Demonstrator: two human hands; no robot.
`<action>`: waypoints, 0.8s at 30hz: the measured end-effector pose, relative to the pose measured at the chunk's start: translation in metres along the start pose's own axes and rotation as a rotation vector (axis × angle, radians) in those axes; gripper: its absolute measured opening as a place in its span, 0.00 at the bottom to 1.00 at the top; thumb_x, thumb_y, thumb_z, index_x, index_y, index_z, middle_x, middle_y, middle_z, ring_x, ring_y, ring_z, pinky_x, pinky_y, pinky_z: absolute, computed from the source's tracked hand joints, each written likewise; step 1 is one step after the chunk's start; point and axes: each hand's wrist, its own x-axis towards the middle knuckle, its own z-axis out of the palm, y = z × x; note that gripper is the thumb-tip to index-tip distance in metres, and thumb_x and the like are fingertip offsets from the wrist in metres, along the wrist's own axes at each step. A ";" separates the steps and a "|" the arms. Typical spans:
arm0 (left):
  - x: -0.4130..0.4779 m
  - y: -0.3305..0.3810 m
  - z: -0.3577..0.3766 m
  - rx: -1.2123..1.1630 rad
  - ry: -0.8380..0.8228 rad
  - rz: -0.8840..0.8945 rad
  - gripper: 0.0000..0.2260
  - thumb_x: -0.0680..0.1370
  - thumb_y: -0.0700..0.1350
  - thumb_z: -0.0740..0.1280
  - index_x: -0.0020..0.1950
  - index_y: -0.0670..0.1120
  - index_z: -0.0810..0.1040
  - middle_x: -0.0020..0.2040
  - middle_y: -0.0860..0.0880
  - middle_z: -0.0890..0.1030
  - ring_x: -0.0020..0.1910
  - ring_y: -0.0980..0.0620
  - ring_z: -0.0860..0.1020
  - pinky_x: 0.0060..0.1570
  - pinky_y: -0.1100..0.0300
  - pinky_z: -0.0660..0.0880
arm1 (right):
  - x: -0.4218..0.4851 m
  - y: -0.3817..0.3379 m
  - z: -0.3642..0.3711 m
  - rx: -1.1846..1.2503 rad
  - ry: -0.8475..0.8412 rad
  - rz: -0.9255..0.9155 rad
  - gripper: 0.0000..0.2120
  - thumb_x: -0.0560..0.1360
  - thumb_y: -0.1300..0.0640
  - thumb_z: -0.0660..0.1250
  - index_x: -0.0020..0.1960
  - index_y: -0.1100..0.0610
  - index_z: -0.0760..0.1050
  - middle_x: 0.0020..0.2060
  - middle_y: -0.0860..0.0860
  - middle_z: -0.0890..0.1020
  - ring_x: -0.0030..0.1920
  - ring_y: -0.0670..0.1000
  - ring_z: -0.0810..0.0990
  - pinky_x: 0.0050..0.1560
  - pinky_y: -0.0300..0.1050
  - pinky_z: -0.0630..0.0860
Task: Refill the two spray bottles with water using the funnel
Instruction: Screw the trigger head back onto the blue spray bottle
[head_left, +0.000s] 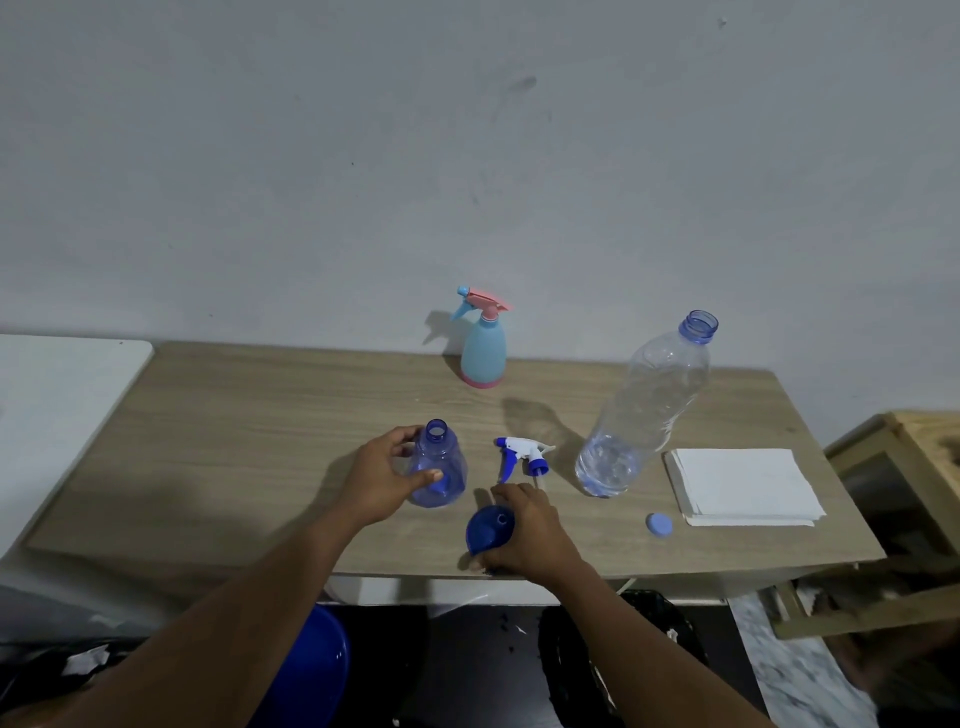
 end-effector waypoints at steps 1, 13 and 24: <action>0.000 0.000 0.000 0.000 -0.002 0.001 0.27 0.66 0.39 0.81 0.61 0.52 0.76 0.51 0.62 0.80 0.51 0.64 0.78 0.44 0.78 0.73 | -0.001 0.000 -0.004 0.072 0.030 0.000 0.48 0.56 0.35 0.82 0.71 0.46 0.67 0.65 0.46 0.71 0.64 0.48 0.70 0.65 0.47 0.74; -0.001 0.003 0.000 -0.005 -0.019 -0.022 0.28 0.67 0.39 0.81 0.64 0.50 0.76 0.53 0.60 0.80 0.52 0.62 0.78 0.44 0.77 0.73 | 0.061 -0.002 -0.039 0.181 0.230 0.364 0.19 0.79 0.54 0.66 0.65 0.61 0.69 0.59 0.60 0.78 0.57 0.59 0.80 0.57 0.52 0.78; 0.000 -0.003 0.002 0.027 -0.050 -0.047 0.34 0.63 0.38 0.83 0.64 0.52 0.74 0.56 0.59 0.79 0.55 0.63 0.77 0.45 0.78 0.72 | 0.082 -0.004 -0.044 0.248 0.333 0.265 0.29 0.78 0.60 0.67 0.76 0.59 0.63 0.65 0.58 0.77 0.63 0.58 0.77 0.61 0.49 0.74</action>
